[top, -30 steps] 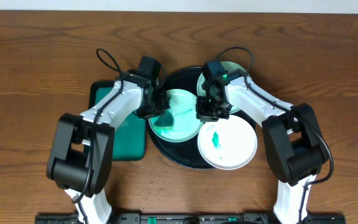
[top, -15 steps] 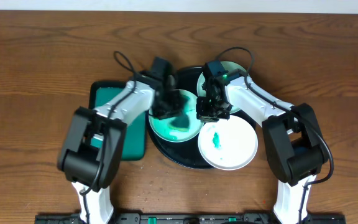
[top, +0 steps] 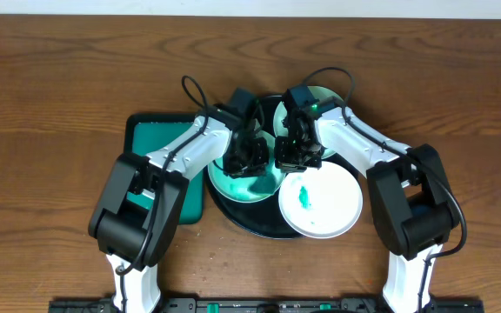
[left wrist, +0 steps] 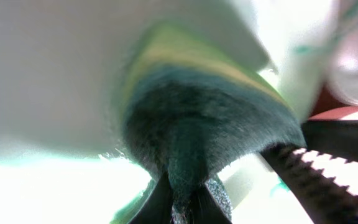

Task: Clean dirty plates on tray and stack at the side
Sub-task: 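Scrub the left light green plate with the sponge in the left gripper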

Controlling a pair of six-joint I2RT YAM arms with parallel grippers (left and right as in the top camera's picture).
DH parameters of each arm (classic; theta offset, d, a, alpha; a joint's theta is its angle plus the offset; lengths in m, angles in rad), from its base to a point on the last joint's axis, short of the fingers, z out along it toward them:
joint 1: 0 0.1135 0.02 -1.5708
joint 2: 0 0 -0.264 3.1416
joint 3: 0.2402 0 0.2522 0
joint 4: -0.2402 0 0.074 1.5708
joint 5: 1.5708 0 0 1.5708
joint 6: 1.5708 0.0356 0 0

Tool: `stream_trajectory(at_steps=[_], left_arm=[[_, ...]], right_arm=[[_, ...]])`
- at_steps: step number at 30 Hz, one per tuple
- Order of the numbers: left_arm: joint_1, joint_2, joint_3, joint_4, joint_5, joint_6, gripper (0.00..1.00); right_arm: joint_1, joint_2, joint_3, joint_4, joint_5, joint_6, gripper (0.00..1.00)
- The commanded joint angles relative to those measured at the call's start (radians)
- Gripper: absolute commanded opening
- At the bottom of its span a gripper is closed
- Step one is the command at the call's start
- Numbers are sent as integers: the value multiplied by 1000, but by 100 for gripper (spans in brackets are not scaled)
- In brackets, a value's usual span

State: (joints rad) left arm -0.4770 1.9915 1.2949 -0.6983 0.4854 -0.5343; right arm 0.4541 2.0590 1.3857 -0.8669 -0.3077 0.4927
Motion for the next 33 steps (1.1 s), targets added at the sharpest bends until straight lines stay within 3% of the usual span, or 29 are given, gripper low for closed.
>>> stream_trajectory(at_steps=[1, 15, 22, 26, 33], left_arm=[[26, 45, -50, -117, -251, 2, 7], [89, 45, -13, -207, -651, -93, 7], [95, 45, 86, -229, -769, -137, 7], [93, 45, 117, -224, -712, -129, 7], [80, 45, 117, -147, -171, 89, 7]], right_arm=[[11, 23, -34, -16, 37, -15, 1], [11, 23, -34, -15, 37, -15, 1], [11, 23, -34, -16, 37, -15, 1], [11, 23, -34, -16, 37, -15, 1], [11, 23, -34, -16, 37, -18, 1]])
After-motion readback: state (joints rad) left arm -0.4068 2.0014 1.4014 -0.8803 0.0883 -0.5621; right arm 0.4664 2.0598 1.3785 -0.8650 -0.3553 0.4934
